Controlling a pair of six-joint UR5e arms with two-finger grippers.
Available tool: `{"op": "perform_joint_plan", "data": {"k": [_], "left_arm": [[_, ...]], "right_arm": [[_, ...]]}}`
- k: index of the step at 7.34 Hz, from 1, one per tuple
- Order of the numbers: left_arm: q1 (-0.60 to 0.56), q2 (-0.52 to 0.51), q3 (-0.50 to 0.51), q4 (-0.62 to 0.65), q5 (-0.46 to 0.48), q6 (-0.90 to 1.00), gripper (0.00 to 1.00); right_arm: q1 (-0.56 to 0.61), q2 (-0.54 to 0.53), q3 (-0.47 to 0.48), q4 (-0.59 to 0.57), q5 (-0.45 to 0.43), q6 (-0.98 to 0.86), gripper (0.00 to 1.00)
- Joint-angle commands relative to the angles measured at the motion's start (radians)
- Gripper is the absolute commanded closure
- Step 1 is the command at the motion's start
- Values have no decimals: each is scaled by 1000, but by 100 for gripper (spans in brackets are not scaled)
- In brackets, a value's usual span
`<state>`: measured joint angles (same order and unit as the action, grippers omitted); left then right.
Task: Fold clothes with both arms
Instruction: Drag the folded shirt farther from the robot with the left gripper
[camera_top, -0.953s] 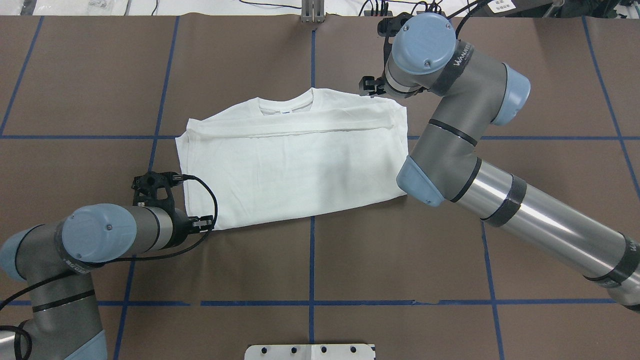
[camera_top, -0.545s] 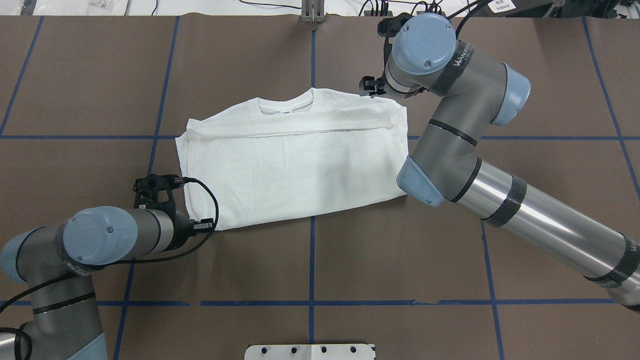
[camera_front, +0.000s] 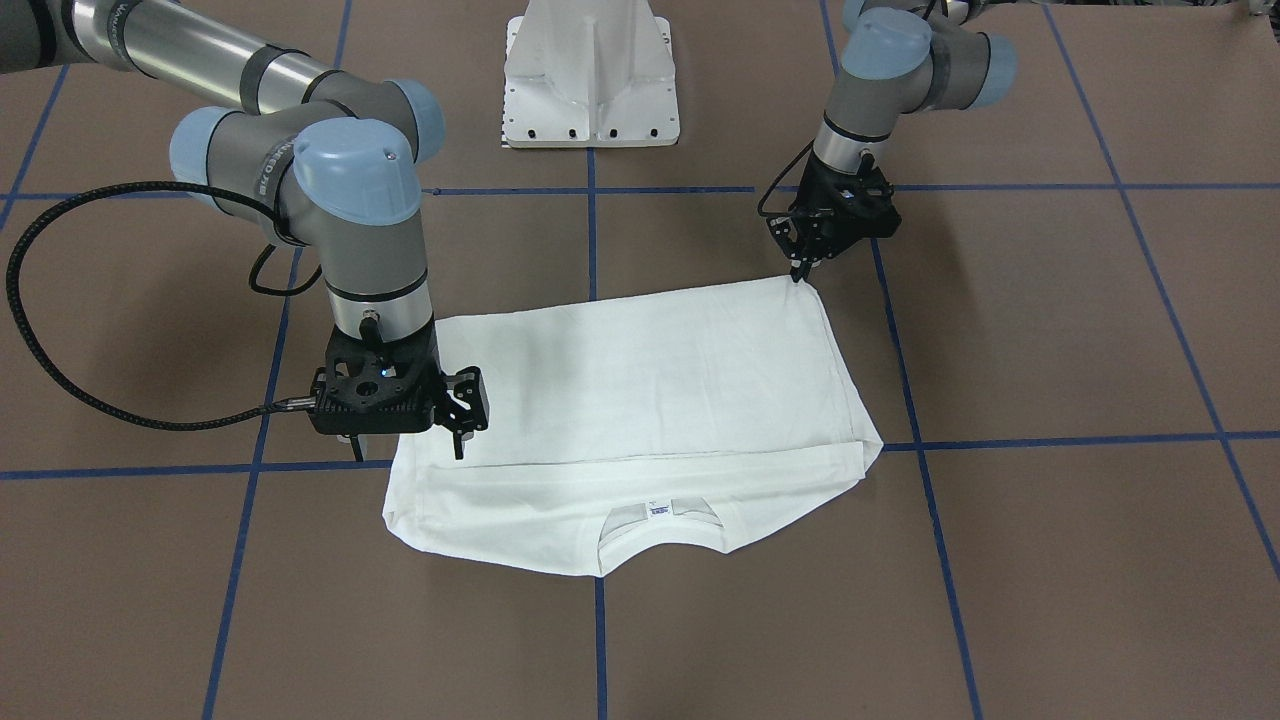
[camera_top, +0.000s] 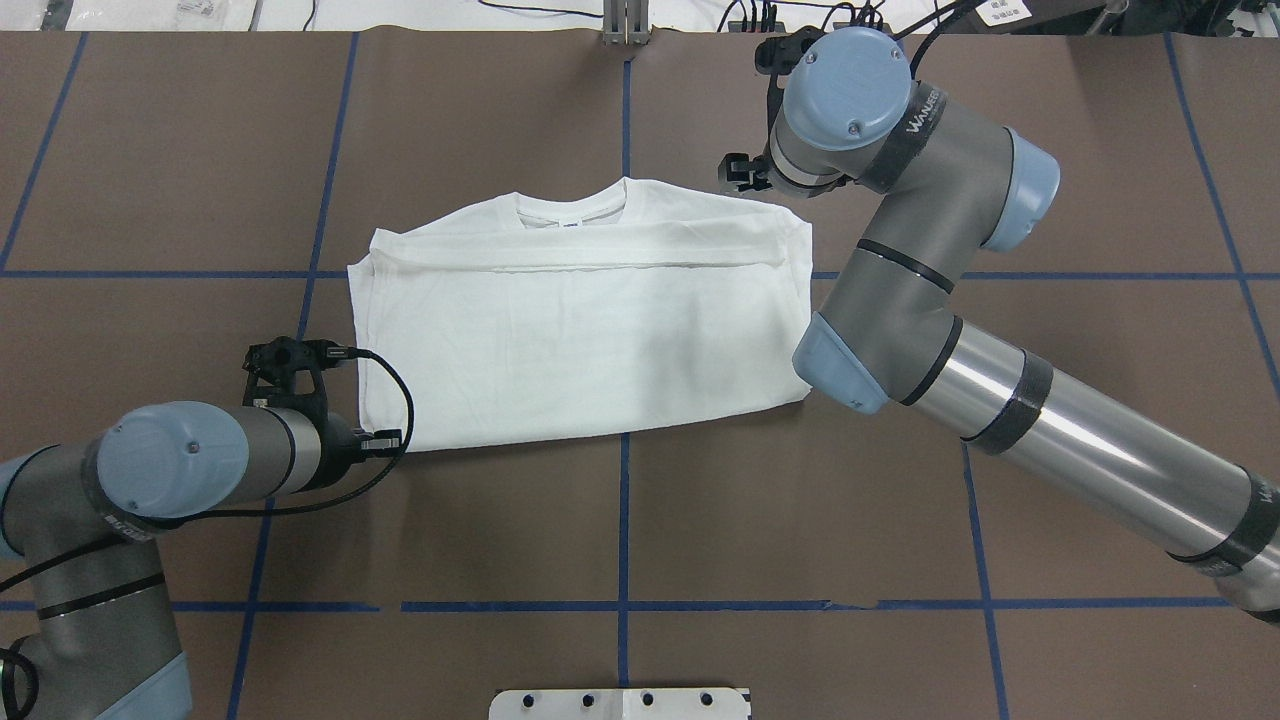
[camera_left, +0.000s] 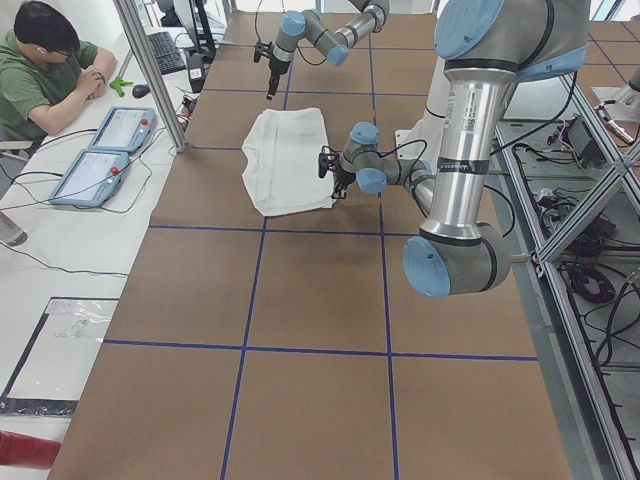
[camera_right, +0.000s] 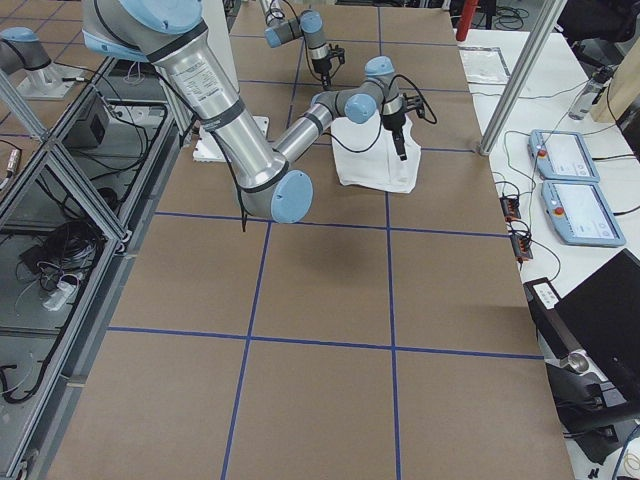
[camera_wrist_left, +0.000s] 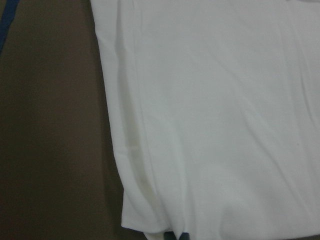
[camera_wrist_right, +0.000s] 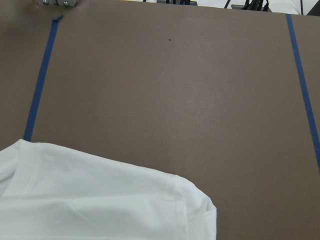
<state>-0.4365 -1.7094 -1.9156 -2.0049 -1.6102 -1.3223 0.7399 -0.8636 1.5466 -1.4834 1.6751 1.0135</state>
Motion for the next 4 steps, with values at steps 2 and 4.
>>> {"op": "perform_joint_plan", "data": {"k": [2, 4], "left_arm": [[-262, 8, 102, -5, -2, 332, 100], [-443, -199, 447, -108, -4, 530, 100]], "right_arm": [[-5, 2, 0, 0, 0, 10, 0], [-8, 3, 0, 2, 0, 11, 0]]}}
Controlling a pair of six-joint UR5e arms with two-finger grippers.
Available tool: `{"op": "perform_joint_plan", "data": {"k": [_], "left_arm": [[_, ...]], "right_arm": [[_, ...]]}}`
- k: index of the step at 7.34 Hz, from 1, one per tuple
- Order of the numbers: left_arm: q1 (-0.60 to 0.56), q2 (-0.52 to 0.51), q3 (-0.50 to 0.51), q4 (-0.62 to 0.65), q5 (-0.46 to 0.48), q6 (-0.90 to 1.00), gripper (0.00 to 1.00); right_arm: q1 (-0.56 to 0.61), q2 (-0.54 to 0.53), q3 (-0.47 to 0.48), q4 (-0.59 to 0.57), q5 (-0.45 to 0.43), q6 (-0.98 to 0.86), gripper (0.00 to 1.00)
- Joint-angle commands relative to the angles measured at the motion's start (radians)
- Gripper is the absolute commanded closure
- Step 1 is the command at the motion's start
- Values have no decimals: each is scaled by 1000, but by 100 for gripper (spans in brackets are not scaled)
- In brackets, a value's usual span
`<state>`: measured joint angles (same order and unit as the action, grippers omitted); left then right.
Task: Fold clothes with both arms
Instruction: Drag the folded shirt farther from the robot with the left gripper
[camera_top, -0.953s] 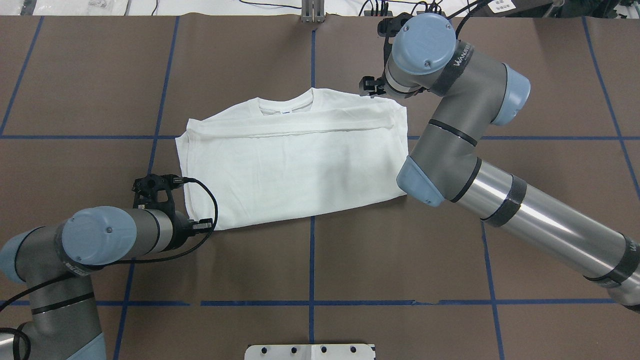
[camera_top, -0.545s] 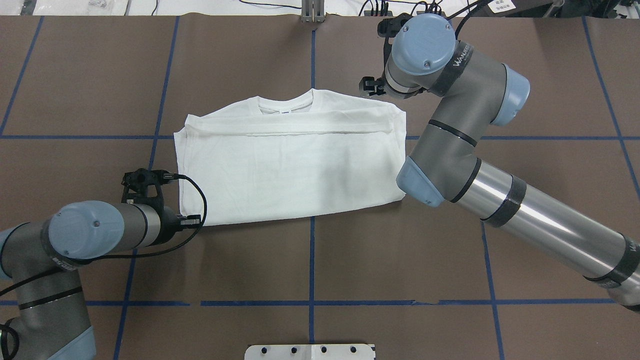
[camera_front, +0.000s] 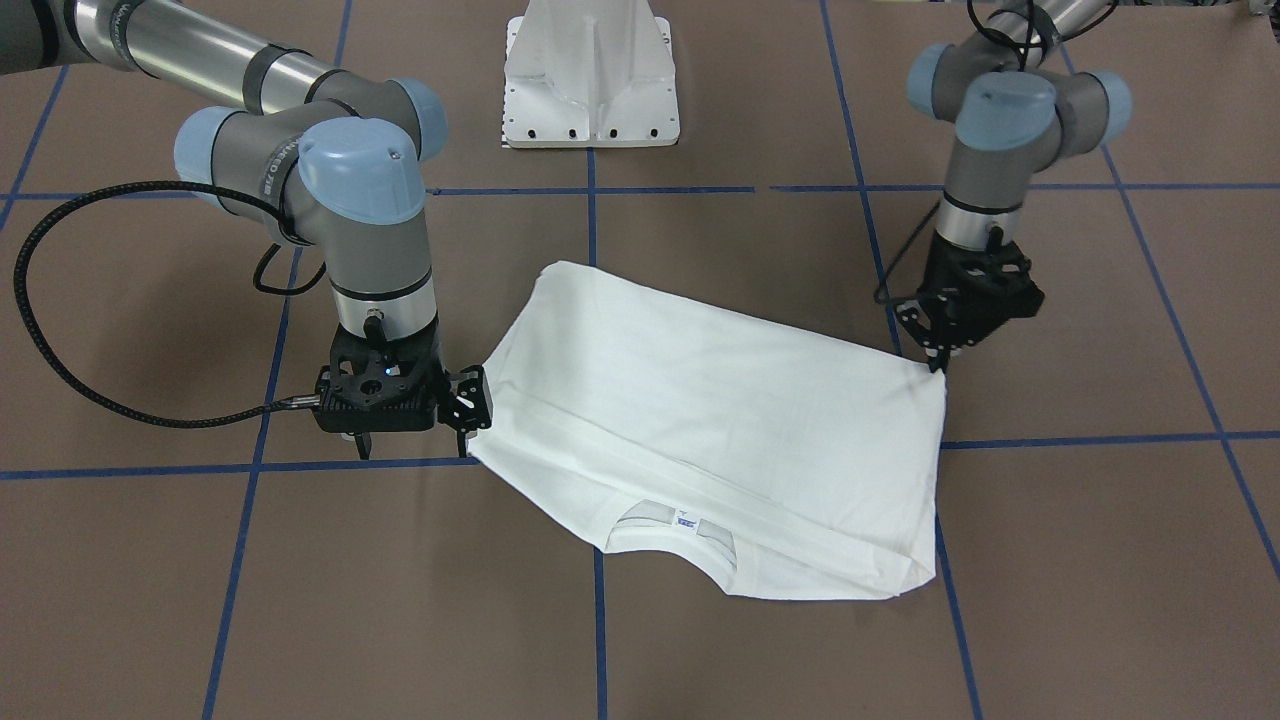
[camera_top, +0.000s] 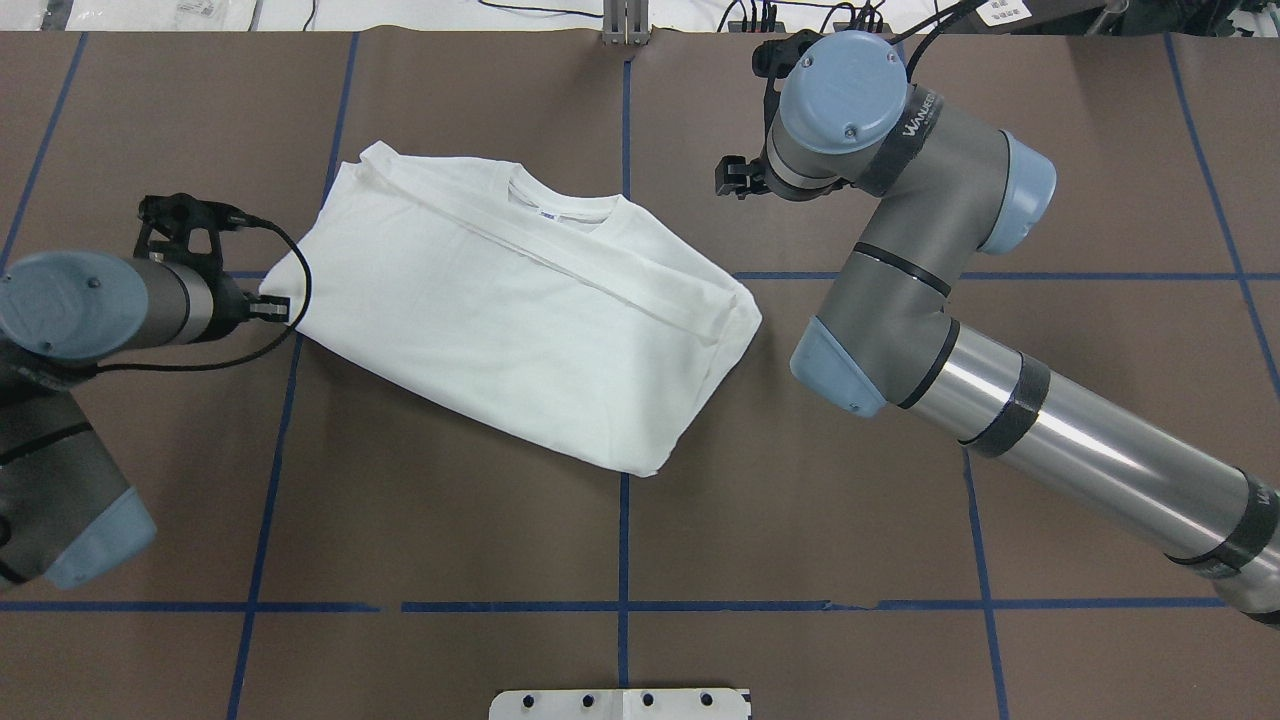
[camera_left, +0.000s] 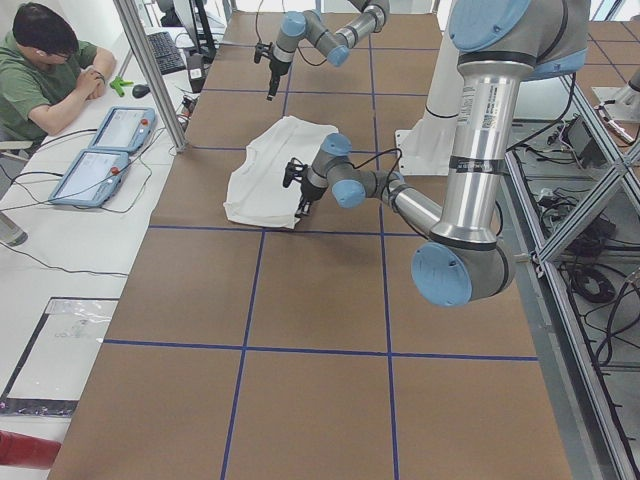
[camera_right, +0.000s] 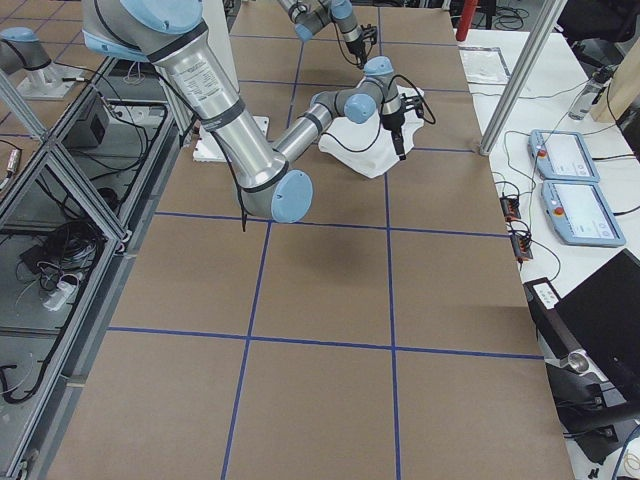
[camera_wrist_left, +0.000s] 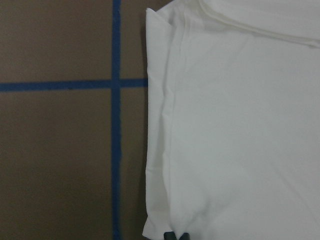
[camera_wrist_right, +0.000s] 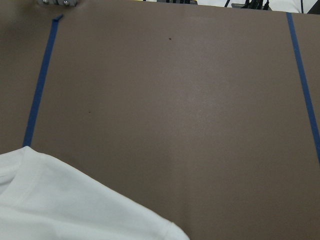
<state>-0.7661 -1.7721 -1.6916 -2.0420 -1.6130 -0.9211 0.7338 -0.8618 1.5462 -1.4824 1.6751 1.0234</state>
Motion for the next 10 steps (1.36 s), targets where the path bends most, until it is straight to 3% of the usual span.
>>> {"op": "perform_joint_plan", "data": {"k": [1, 2, 3, 5, 6, 7, 8, 10], "left_arm": [[-155, -288, 511, -210, 1, 142, 100], [-188, -441, 740, -306, 1, 172, 100], [-223, -510, 789, -305, -8, 217, 100], [-251, -514, 788, -307, -24, 246, 100], [-255, -506, 776, -314, -27, 251, 36], [-260, -492, 723, -311, -60, 284, 0], [-272, -451, 671, -316, -162, 288, 0], [-275, -373, 549, -316, -203, 275, 0]], "right_arm": [[-4, 4, 0, 1, 0, 3, 0], [-4, 9, 0, 1, 0, 3, 0], [-4, 15, 2, 1, 0, 12, 0], [-11, 17, 2, 1, 0, 20, 0], [-20, 20, 2, 1, -2, 38, 0], [-51, 52, -11, -4, -5, 114, 0], [-82, 102, -38, -6, -21, 207, 0], [-164, 278, -237, 14, -140, 392, 1]]}}
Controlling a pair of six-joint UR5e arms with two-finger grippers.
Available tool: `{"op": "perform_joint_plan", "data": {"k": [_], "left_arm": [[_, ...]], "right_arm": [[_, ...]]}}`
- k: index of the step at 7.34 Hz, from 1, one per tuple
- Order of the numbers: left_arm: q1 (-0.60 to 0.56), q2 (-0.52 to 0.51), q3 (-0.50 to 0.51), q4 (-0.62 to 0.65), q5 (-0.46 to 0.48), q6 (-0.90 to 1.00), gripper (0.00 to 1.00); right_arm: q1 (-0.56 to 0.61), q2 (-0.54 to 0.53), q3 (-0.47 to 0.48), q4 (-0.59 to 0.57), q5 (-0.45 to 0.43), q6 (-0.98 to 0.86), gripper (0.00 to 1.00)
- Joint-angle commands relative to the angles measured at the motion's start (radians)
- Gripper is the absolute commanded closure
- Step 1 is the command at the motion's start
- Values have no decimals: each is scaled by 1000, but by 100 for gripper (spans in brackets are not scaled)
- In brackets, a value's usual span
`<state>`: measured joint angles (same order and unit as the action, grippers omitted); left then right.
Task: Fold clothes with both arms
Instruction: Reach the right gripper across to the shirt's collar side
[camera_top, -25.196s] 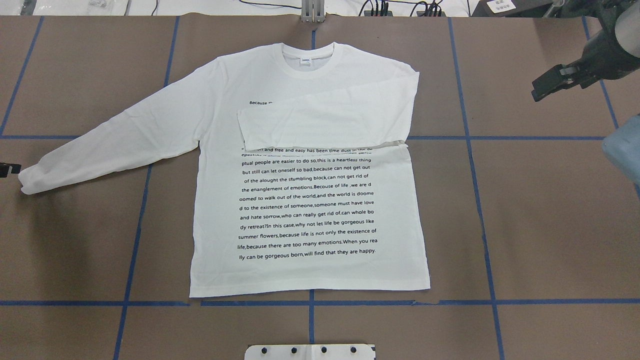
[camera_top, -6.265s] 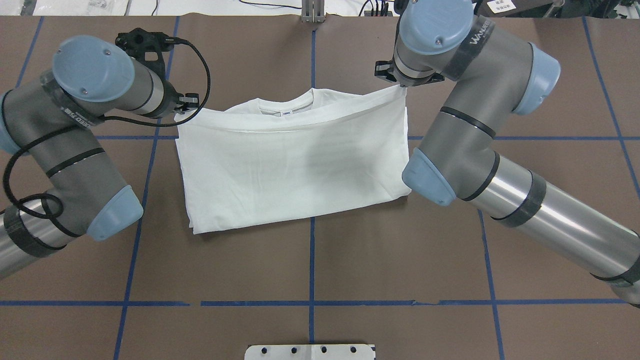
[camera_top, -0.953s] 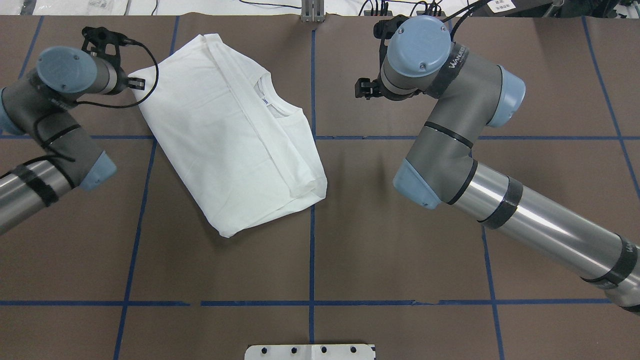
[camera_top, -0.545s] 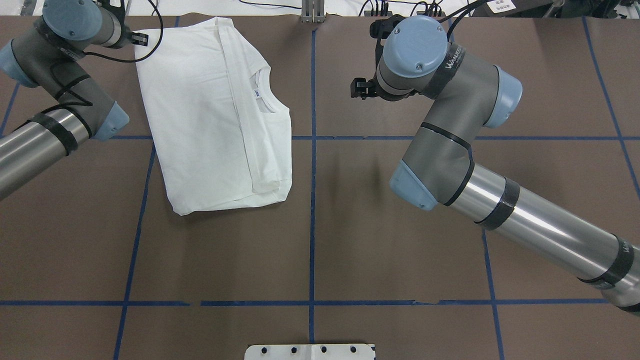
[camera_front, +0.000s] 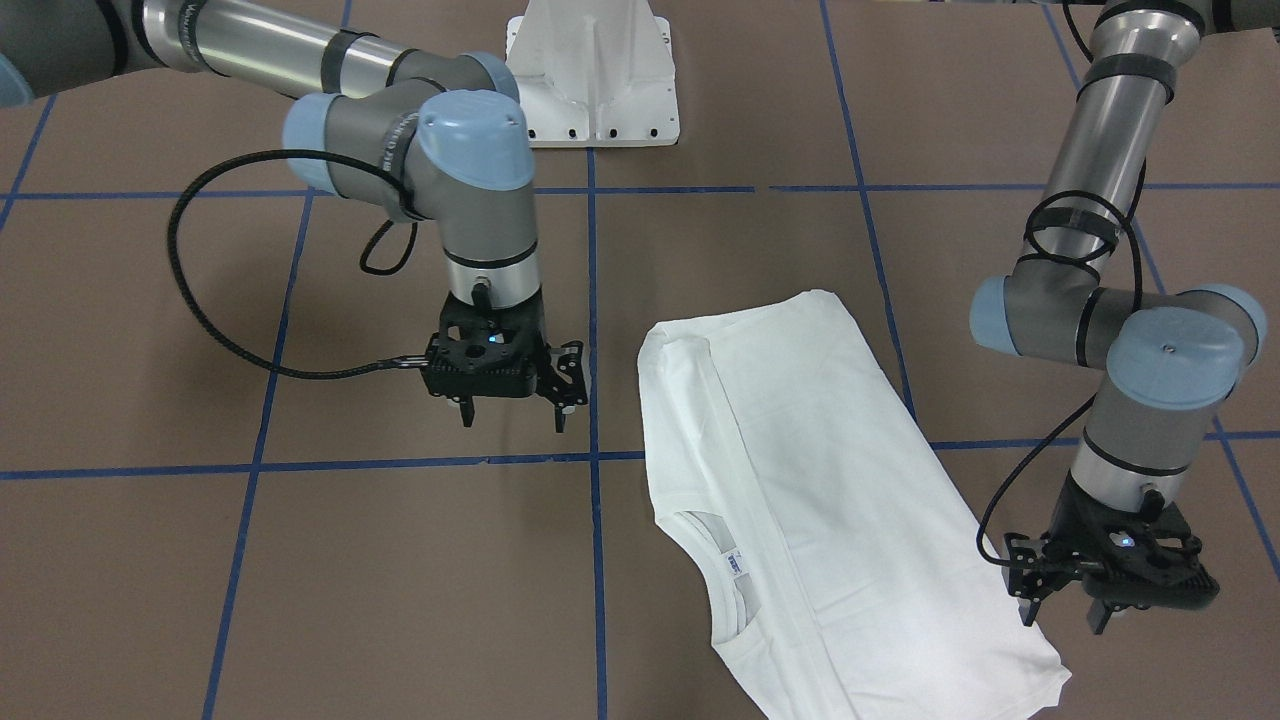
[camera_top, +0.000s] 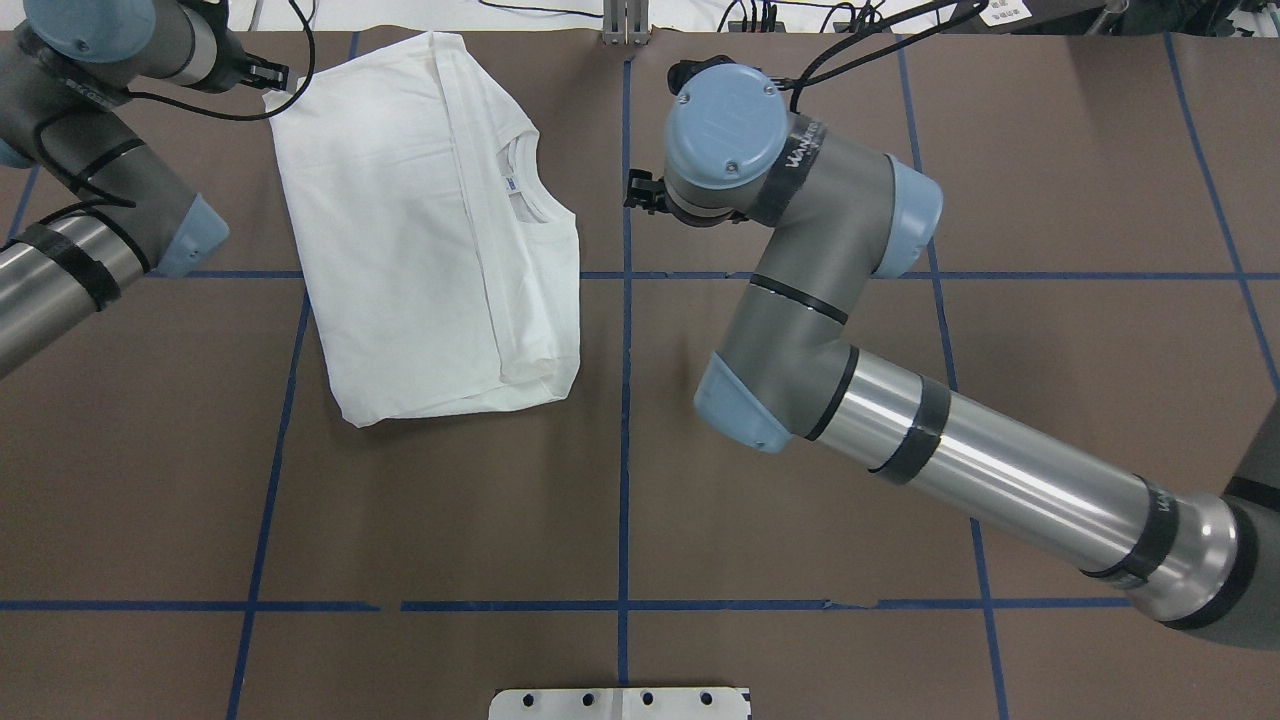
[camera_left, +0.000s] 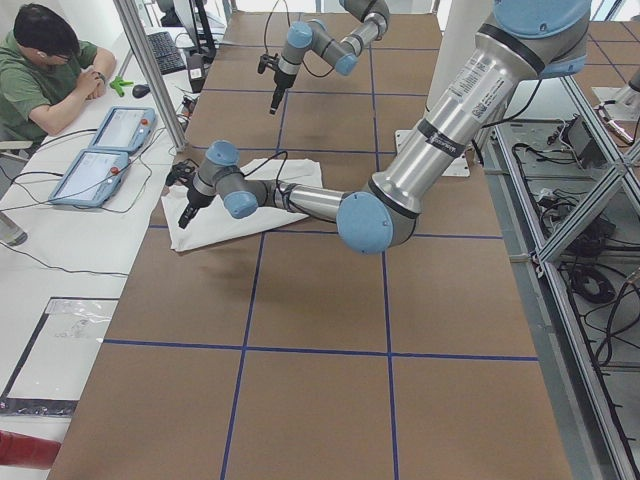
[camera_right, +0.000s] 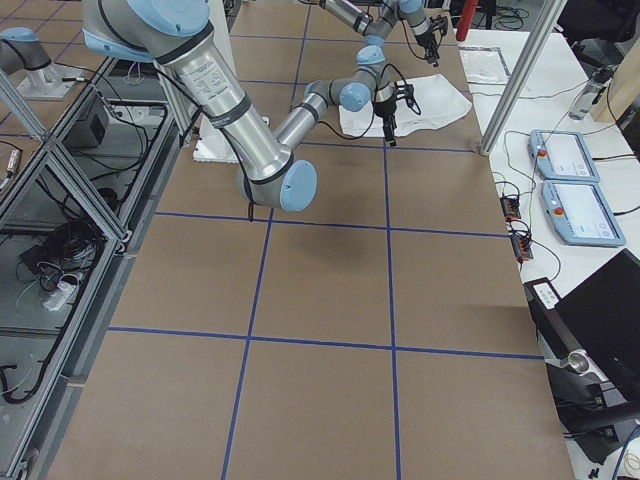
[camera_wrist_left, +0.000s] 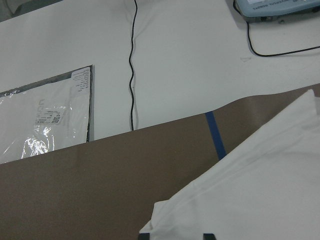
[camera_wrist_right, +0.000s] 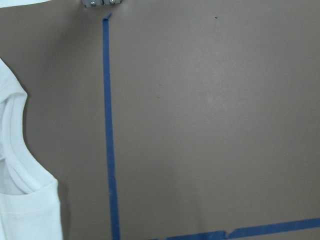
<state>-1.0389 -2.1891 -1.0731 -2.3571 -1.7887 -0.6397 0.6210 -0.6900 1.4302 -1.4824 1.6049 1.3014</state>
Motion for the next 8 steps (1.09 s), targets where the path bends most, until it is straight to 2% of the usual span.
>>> {"op": "perform_joint_plan", "data": {"k": [1, 2, 3, 5, 8], "left_arm": [[-3, 55, -89, -1, -27, -9, 0], [-3, 55, -93, -1, -27, -11, 0], [-3, 57, -93, -1, -27, -11, 0], [-3, 55, -96, -1, -27, -11, 0], [-3, 55, -96, -1, -27, -11, 0]], "right_arm": [[-91, 136, -214, 113, -109, 189, 3], [-122, 141, -250, 161, -146, 205, 6], [-147, 159, -272, 162, -169, 220, 13], [-164, 249, -411, 162, -197, 208, 20], [-190, 242, -430, 154, -215, 177, 30]]}}
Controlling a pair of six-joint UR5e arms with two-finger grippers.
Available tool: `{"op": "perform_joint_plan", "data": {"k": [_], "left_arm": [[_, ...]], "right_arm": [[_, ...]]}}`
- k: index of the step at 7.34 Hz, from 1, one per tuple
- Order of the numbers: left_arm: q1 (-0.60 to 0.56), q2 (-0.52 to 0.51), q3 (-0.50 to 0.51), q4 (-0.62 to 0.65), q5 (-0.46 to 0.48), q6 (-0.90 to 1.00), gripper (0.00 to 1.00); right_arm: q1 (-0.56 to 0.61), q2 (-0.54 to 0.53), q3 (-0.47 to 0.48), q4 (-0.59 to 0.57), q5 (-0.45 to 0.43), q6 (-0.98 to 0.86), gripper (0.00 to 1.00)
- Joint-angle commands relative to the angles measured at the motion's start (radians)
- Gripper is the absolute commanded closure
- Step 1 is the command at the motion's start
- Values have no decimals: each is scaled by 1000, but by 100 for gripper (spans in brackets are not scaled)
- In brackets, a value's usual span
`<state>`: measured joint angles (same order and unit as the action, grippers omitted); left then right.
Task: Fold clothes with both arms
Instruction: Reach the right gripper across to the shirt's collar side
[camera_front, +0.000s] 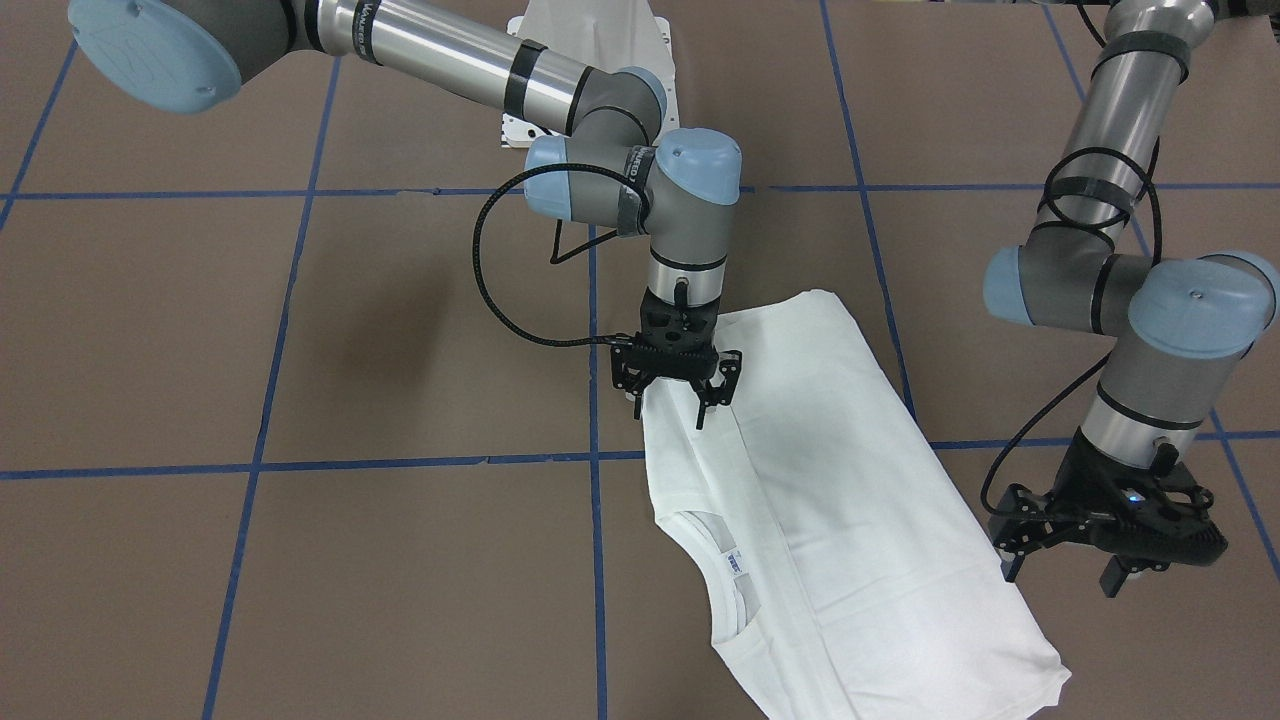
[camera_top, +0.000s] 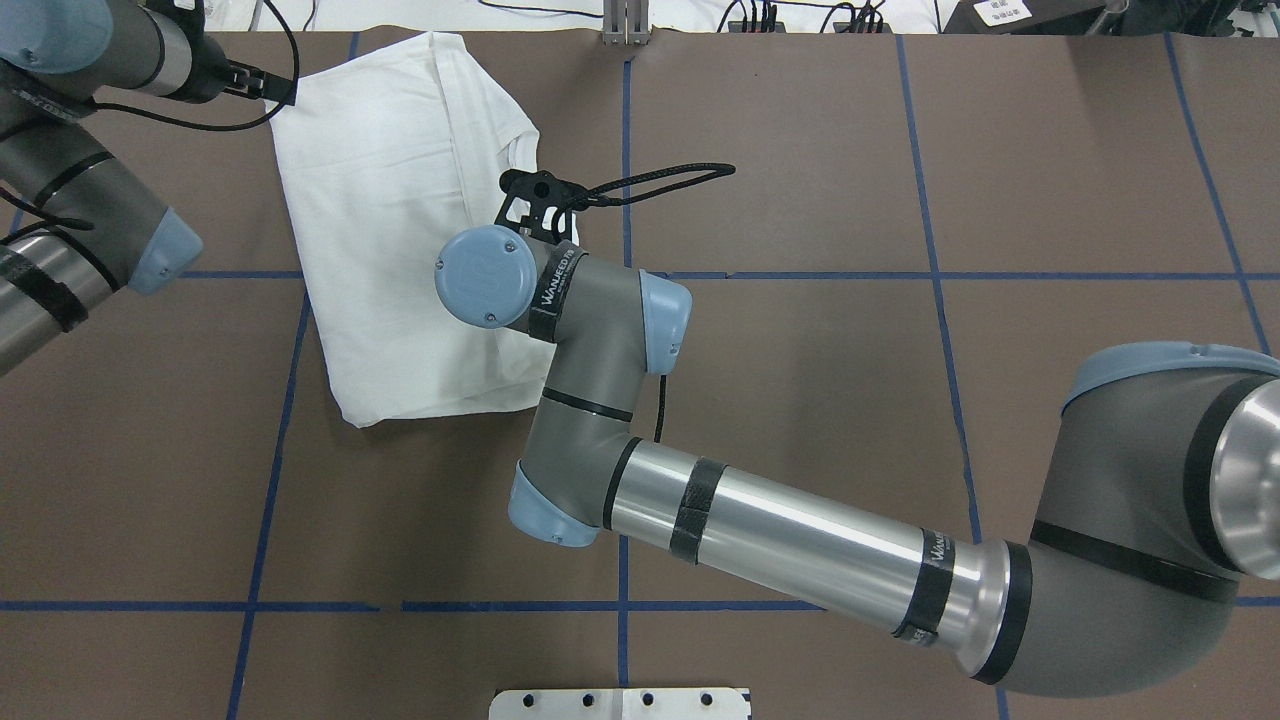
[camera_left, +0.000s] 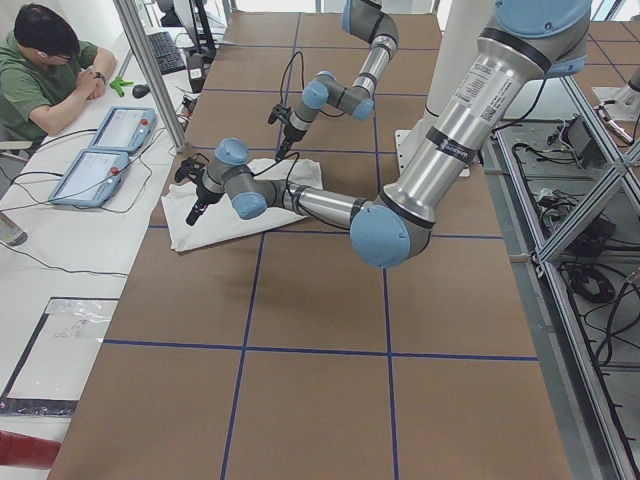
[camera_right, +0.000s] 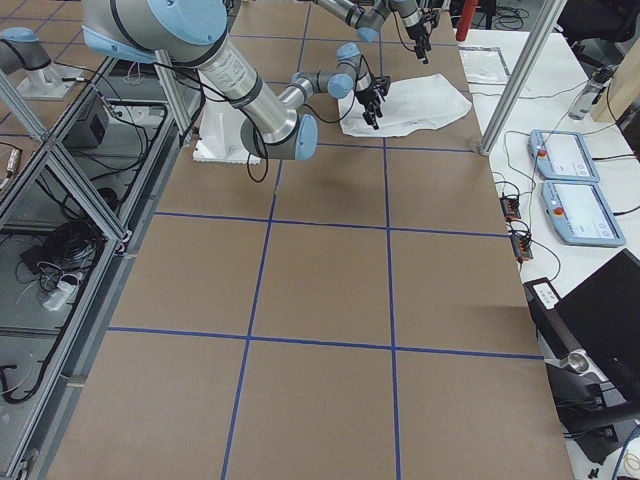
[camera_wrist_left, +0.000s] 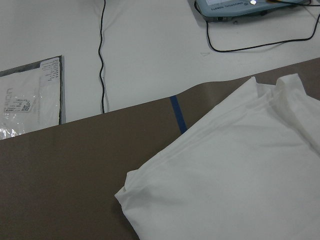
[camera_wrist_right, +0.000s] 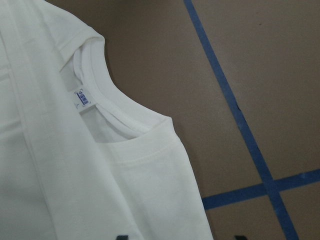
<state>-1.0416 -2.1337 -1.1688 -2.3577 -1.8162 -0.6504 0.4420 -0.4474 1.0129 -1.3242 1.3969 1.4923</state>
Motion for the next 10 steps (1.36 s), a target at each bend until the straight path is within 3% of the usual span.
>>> {"op": "perform_joint_plan", "data": {"k": [1, 6, 10], "left_arm": [[0, 1, 0, 0, 0, 0, 0], [0, 1, 0, 0, 0, -2, 0], [0, 2, -5, 0, 2, -2, 0]], "right_arm": [[-13, 2, -13, -9, -6, -41, 30], [-20, -10, -13, -7, -6, -44, 38], [-23, -24, -13, -7, -6, -43, 38]]}}
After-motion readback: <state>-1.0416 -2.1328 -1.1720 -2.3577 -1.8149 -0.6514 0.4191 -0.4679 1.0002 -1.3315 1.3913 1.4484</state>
